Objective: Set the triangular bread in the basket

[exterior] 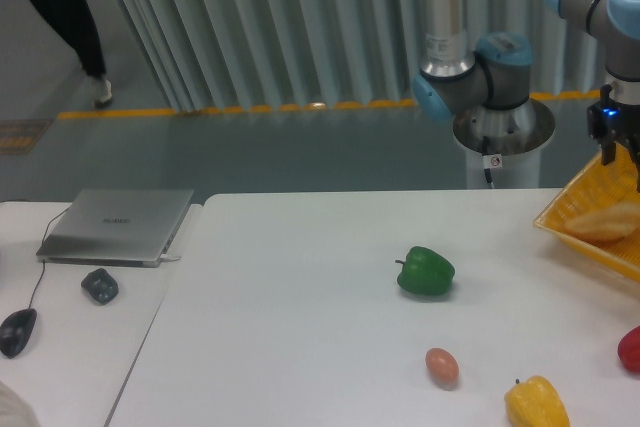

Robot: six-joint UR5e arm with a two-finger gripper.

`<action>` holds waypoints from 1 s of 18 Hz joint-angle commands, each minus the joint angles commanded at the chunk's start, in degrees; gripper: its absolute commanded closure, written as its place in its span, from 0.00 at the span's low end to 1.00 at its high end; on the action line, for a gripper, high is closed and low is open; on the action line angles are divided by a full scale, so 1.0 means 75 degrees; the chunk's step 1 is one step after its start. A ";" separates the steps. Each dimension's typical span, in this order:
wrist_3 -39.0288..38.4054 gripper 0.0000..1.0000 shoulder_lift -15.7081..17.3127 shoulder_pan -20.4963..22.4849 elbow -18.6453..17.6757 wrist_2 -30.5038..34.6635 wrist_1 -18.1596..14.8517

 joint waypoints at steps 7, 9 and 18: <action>0.0116 0.00 -0.1218 -0.0398 0.1209 0.0009 -0.0141; 0.0641 0.00 -0.1510 -0.0456 0.1361 -0.0003 -0.0059; 0.0961 0.00 -0.2145 -0.0586 0.1350 -0.0026 0.0516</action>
